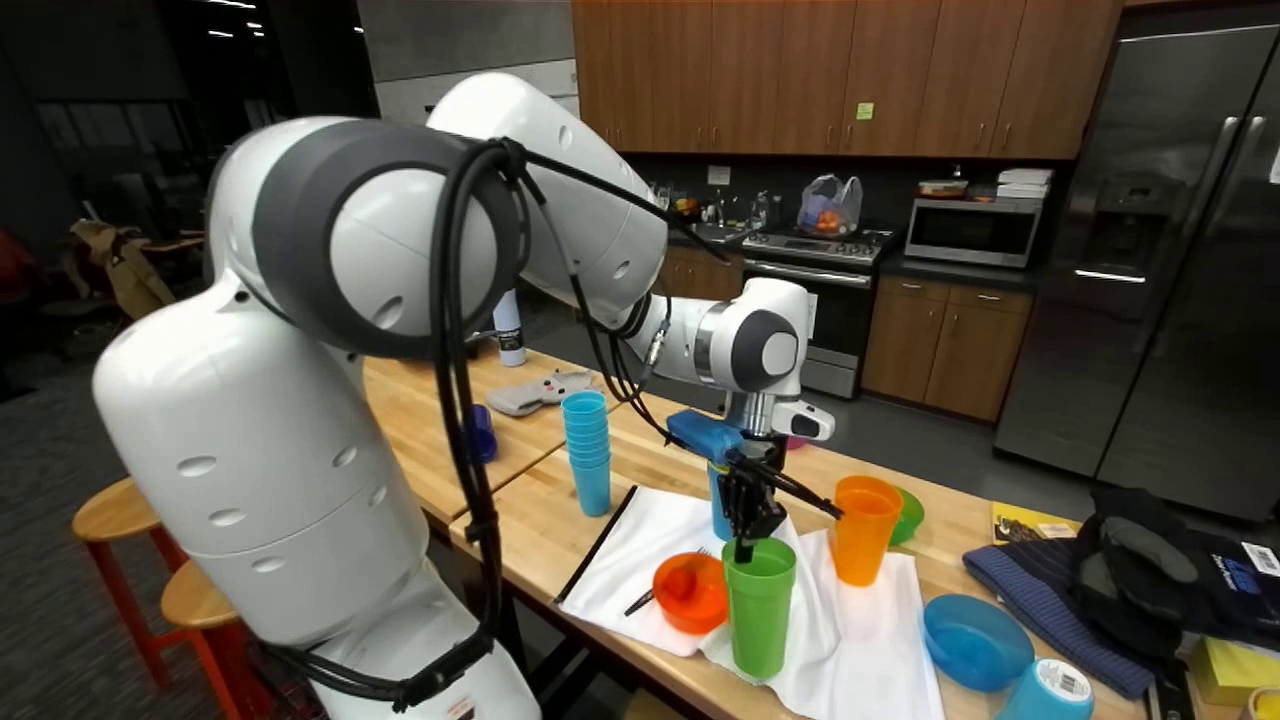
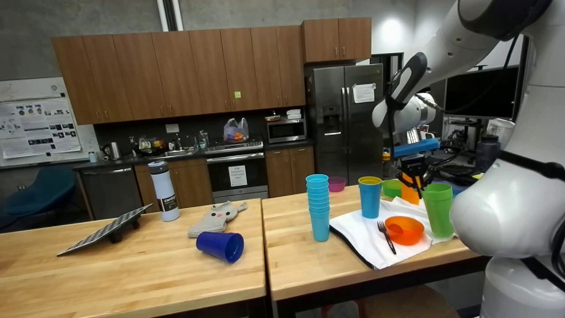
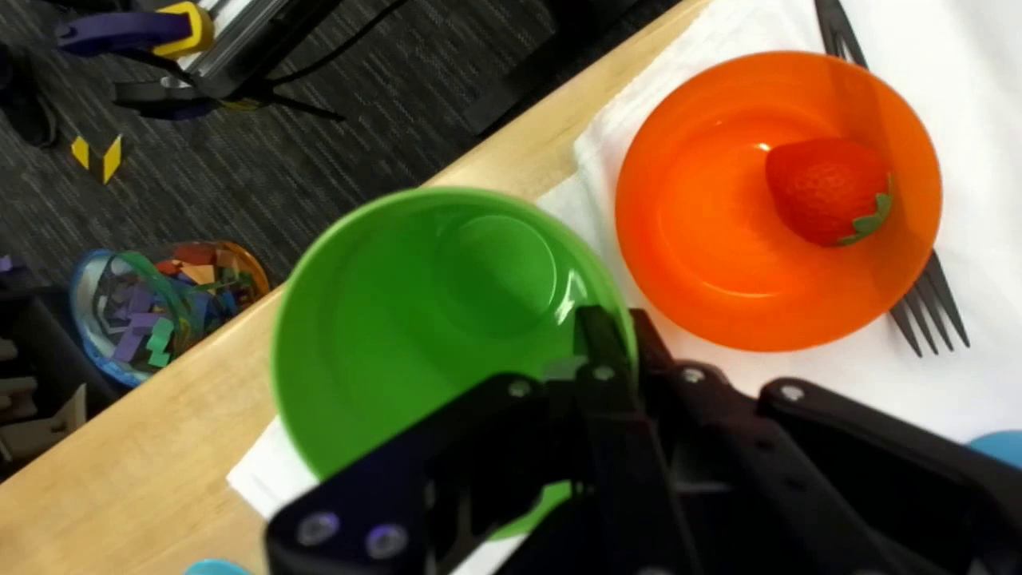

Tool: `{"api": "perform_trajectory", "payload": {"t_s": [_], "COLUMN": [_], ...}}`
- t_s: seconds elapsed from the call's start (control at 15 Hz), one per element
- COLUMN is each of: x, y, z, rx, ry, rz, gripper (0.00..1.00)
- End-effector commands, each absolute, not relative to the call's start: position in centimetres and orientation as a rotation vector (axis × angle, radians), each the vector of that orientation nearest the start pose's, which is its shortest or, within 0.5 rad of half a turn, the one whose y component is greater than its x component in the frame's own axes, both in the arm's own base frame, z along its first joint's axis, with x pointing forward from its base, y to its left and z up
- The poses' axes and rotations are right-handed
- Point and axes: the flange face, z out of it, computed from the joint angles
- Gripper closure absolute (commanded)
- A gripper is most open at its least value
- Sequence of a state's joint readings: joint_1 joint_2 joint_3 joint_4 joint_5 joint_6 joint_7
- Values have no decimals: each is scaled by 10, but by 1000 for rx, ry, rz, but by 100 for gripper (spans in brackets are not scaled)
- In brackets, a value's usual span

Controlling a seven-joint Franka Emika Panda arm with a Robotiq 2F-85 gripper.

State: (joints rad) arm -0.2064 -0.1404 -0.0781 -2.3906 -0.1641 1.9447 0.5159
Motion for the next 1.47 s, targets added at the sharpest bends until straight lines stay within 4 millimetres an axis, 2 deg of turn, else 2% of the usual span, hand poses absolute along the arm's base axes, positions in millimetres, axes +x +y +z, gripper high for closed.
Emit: {"api": "perform_trajectory", "payload": {"t_s": [0.0,0.13,0.33,0.4,0.6,1.4], "x": [401,398,397,404,401,400], "y": [-129,-132,-128,-130,-128,-127], "z": [394,420,445,429,444,441], "rx": [-3128,-3166,-3193,-3169,-3172,-3174], "ry": [1217,1227,1183,1199,1195,1193], "rz": [305,212,90,161,100,110], "gripper": [98,98,98,93,93,93]}}
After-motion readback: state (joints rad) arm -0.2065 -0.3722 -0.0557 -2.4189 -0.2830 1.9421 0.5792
